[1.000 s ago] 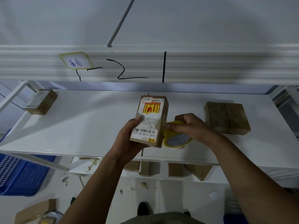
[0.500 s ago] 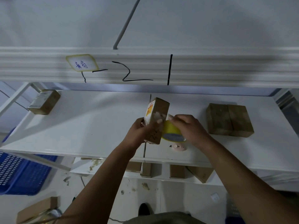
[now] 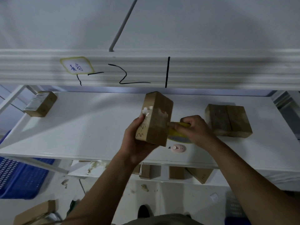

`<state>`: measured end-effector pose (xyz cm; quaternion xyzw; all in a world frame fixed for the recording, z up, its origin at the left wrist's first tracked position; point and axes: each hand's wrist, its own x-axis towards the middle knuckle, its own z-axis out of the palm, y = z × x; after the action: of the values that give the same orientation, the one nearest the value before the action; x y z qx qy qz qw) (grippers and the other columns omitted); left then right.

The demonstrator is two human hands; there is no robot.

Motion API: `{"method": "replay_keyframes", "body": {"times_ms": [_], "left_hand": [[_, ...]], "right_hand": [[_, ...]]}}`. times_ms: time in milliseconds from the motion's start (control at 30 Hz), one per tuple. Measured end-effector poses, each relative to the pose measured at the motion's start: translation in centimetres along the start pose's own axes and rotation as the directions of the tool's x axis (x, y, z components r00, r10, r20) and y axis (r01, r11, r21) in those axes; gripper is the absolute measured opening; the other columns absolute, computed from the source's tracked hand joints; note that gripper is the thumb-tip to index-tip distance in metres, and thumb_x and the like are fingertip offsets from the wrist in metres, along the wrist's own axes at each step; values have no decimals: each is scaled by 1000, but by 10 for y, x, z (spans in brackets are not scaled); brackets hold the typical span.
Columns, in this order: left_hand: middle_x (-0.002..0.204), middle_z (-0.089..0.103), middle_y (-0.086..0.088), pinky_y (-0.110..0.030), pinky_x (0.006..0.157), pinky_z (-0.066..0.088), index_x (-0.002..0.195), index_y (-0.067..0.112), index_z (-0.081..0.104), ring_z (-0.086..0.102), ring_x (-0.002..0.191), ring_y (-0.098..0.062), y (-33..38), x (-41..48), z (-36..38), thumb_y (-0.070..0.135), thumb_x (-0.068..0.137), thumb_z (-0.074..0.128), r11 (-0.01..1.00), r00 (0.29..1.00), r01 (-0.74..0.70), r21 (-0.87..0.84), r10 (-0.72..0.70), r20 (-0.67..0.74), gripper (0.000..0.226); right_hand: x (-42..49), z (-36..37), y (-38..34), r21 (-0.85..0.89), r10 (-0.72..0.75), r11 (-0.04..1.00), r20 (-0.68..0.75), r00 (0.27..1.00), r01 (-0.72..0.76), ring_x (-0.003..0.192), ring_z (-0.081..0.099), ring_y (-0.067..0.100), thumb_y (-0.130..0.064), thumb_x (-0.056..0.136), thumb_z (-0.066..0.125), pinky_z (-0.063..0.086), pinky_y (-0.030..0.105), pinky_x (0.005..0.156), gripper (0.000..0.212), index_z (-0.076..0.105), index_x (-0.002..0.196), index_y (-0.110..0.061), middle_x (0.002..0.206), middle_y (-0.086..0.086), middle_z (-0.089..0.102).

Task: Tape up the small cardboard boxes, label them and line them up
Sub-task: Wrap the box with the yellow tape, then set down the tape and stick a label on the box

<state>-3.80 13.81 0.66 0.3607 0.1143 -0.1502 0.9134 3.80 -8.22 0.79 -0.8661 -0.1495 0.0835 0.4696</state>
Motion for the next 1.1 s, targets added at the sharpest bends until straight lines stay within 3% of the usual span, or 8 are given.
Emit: {"method": "replay_keyframes", "body": {"times_ms": [233,467,567,667,800,867,933,1100], "left_hand": [[146,58,-24,-45,95,52,150,12,53,61,124,-37,-1,9,-13,53,109,33,974,997,26,224,-9,-77,61],[135,67,-18,-50,98,59,141,12,58,69,120,-35,8,18,-20,56,91,69,851,986,82,519,8,-168,68],[129,71,-20,-46,95,59,139,7,61,70,116,-35,9,25,-23,43,96,69,926,977,93,367,-13,-214,57],[132,69,-21,-45,91,58,143,8,59,69,112,-34,13,29,-37,38,99,65,988,971,59,146,-23,-237,53],[133,67,-21,-43,88,59,146,10,57,69,109,-33,8,28,-50,38,100,62,999,975,37,40,-27,-221,55],[129,68,-19,-39,86,59,147,9,57,69,106,-31,8,25,-57,38,100,59,1000,978,8,-27,-13,-209,56],[132,67,-21,-41,87,60,145,8,56,69,111,-34,10,26,-62,35,101,59,1000,983,-5,-2,4,-182,53],[130,71,-21,-44,91,60,139,6,58,70,116,-37,-11,44,-72,33,100,65,984,941,84,155,-27,-337,48]], "right_hand": [[2,-4,2,47,35,998,33,999,-37,54,40,13,-70,77,72,35,34,61,74,51,60,-1,55,4,34],[11,3,-2,-99,29,995,40,999,-25,50,36,12,-83,71,67,32,32,59,75,47,56,-12,55,1,31],[20,-3,9,185,99,976,106,989,-117,66,48,19,-86,68,70,36,35,71,85,55,69,-2,68,8,44],[20,-7,33,604,80,764,256,963,-224,90,61,32,-72,69,83,49,36,87,69,76,87,-5,92,16,66],[15,2,35,647,-31,739,312,949,-188,95,72,23,-64,73,84,55,30,90,50,81,77,-14,88,12,75],[21,-1,38,469,32,873,222,975,-135,71,65,14,-74,66,82,54,31,73,50,75,63,-25,66,-6,66],[32,-7,54,1,119,993,107,987,-120,55,51,12,-91,58,72,45,35,59,66,57,51,-27,48,-13,43],[58,-13,69,-560,403,777,88,911,-289,57,58,22,-84,68,71,39,32,58,74,50,60,-14,55,2,52]]}}
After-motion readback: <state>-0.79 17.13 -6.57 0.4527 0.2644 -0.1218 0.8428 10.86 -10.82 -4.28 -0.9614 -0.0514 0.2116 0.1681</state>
